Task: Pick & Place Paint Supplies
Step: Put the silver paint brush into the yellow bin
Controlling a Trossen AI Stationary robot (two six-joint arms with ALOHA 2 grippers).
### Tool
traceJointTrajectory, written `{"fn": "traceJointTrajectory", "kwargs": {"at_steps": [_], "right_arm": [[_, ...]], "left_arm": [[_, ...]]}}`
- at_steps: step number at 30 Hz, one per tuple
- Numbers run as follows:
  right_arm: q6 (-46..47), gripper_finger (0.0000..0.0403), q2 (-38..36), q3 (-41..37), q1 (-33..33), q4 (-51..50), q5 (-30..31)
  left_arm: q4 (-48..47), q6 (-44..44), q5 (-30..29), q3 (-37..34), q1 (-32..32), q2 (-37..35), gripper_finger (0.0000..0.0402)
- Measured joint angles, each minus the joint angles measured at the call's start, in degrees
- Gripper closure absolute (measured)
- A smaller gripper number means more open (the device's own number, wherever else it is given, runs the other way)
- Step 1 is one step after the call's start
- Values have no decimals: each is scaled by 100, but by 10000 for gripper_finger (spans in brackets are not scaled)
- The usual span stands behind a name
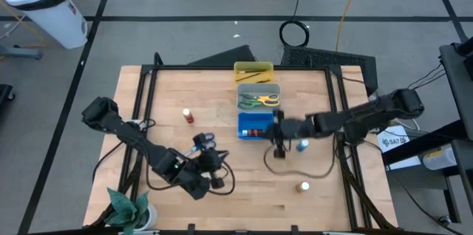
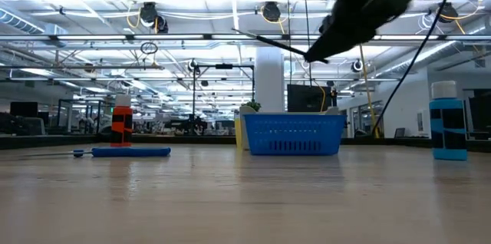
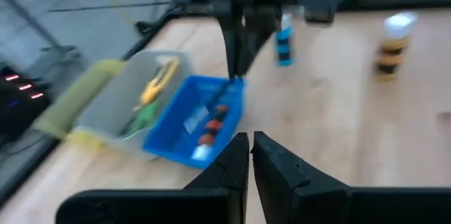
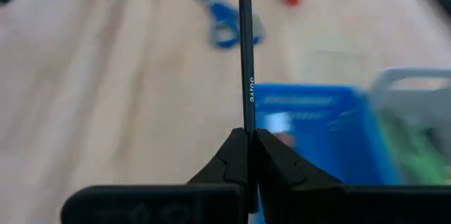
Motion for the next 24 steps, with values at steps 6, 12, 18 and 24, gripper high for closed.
{"fn": "traceJointTrajectory", "kwargs": {"at_steps": [6, 12, 18, 24], "right_arm": [[-713, 401, -137, 291, -1793, -115, -784], [-1268, 401, 264, 1082, -3588, -509, -1494], [-1639, 401, 1157, 1726, -4738, -719, -2293], [-1838, 389, 1806, 1845, -5021, -784, -2257]], "left_arm": [[-639, -574, -112, -249, 353, -7, 367], [-586, -916, 319, -1058, 916, -399, 366], [1076, -428, 1515, -2269, 1573, -1102, 366], [2926, 455, 3028, -3275, 2303, -1696, 366]]}}
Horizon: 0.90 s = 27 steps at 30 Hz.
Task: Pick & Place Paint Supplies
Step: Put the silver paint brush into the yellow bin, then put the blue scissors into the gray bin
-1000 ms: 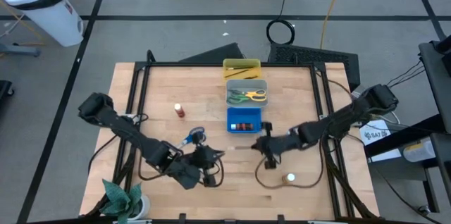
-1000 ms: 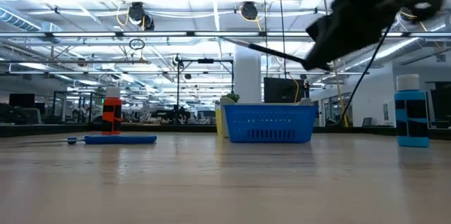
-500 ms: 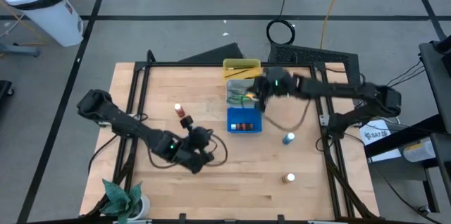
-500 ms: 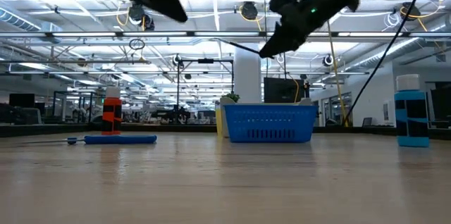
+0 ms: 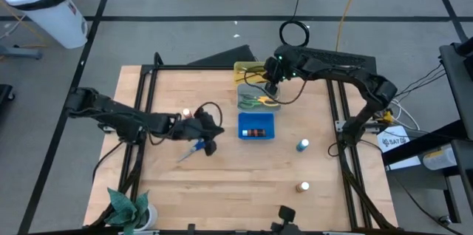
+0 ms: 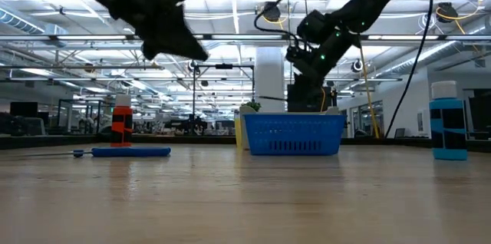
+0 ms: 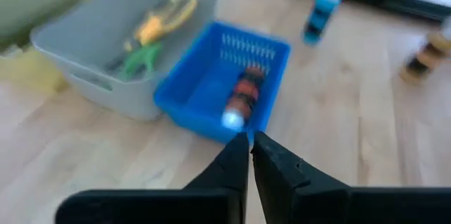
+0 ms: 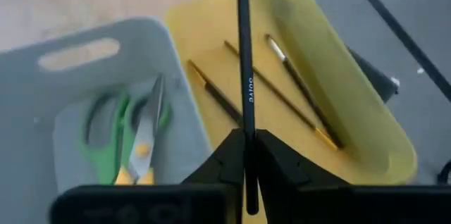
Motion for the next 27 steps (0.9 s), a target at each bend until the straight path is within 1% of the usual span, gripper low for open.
{"fn": "traceJointTrajectory", "kwargs": {"at_steps": [3, 4, 10, 14, 18, 22, 24, 27], "right_arm": [[-13, 357, 201, 15, 15, 176, 3], [-13, 344, 213, 1, 15, 126, 1], [337, 259, 172, 4, 53, 348, -8], [435, 219, -322, 8, 191, -101, -13], [540, 209, -1240, 8, 643, -1472, -13], [1184, 212, -2153, 2, 1352, -3101, 29], [1655, 218, -2572, 2, 1883, -3735, 361], [2381, 226, -3129, -116, 2864, -4464, 1207]], "left_arm": [[191, 114, 599, -150, 320, -37, 366], [203, 114, 663, -157, 415, -24, 366], [225, 117, 672, -172, 927, -37, 366], [220, 212, 672, -172, 1176, -35, 366], [213, 262, 680, -172, 1307, -8, 366], [188, 258, 687, -170, 1326, -7, 366], [139, 256, 687, -170, 1311, -6, 366], [139, 193, 683, -170, 1250, -5, 366]]}}
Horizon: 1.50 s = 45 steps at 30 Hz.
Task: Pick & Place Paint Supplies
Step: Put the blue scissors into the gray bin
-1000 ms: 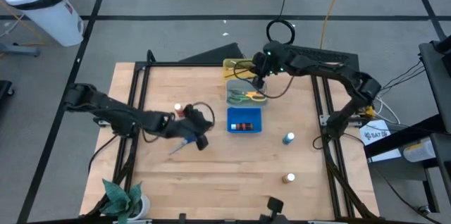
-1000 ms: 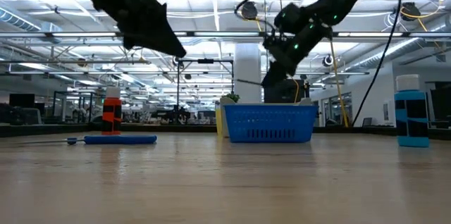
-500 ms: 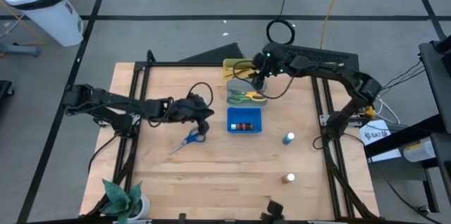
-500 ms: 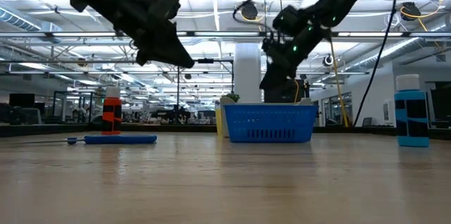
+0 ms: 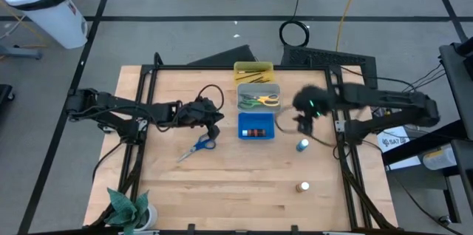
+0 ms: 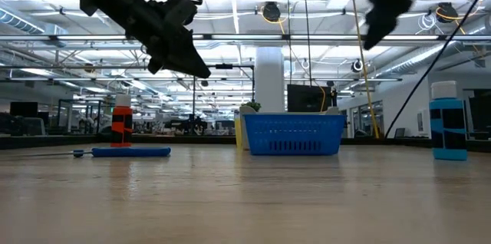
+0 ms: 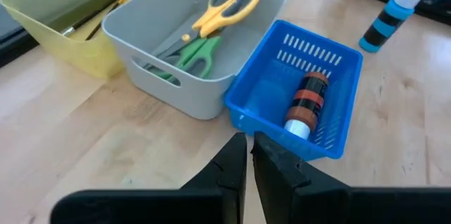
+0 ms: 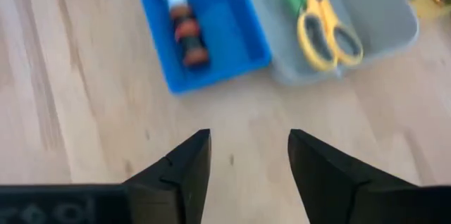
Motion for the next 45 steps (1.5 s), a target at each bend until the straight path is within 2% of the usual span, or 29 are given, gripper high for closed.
{"fn": "traceJointTrajectory", "kwargs": {"at_steps": [2, 5, 10, 15, 20, 26, 45], "right_arm": [[394, 230, -273, -138, 660, -313, 508], [1126, 235, -544, -458, 1556, -509, 903], [1627, 241, -671, -1126, 2637, -479, 908], [1980, 245, -657, -1647, 3245, -85, 910], [2082, 246, -665, -1993, 3416, 486, 1116], [1818, 246, -676, -2120, 3403, 593, 1445], [1676, 247, -835, -2136, 3403, 770, 1312]], "left_arm": [[-23, -45, 0, 0, -42, 1, 366], [-20, -89, -5, 0, -86, 1, 366], [-19, -266, -55, 0, -114, 3, 366], [-19, -440, -56, 0, -125, 5, 366], [-19, -444, -57, 0, -162, 7, 366], [-12, -440, -59, 0, -164, 23, 366], [279, -433, -61, 2, -162, 492, 366]]}}
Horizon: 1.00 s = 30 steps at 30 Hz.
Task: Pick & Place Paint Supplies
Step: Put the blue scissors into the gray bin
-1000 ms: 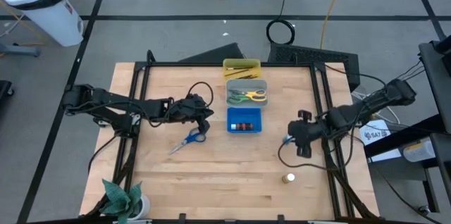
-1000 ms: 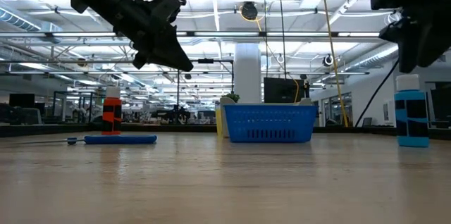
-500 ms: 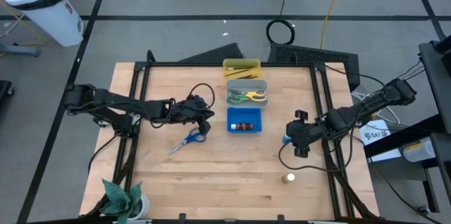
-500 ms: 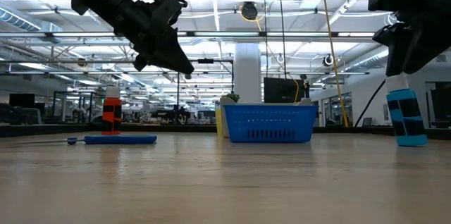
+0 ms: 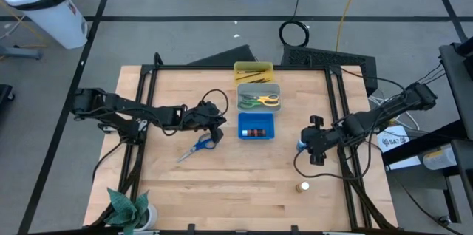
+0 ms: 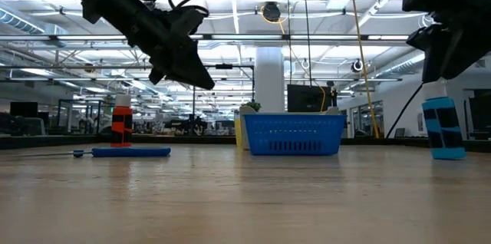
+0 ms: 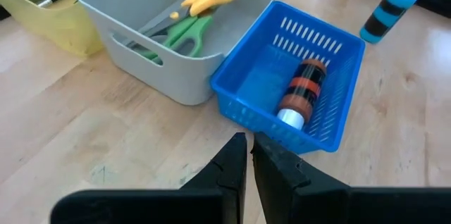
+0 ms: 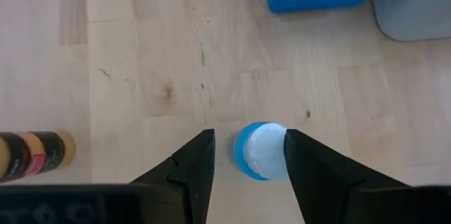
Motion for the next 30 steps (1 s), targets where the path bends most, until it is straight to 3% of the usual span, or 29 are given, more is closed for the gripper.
{"fn": "traceJointTrajectory", "kwargs": {"at_steps": [4, 10, 18, 22, 25, 30], "right_arm": [[63, 247, -156, -2, 0, 222, -25], [905, 246, -249, -2, -2, 1278, -66], [404, 247, -254, -2, -2, 2424, 6], [-548, 241, -222, 0, -2, 3055, 54], [-939, 220, -130, 0, 11, 3434, 29], [-1139, 167, -34, 0, 11, 3532, 26]], "left_arm": [[3, -2, 0, 2, 0, 0, 366], [63, -4, 0, 1, 0, 0, 366], [62, 26, 4, 2, 0, 0, 366], [62, 25, 4, 0, 0, 0, 366], [38, 13, 48, 0, 0, -2, 366], [-776, -110, 823, 1, -34, -8, 366]]}}
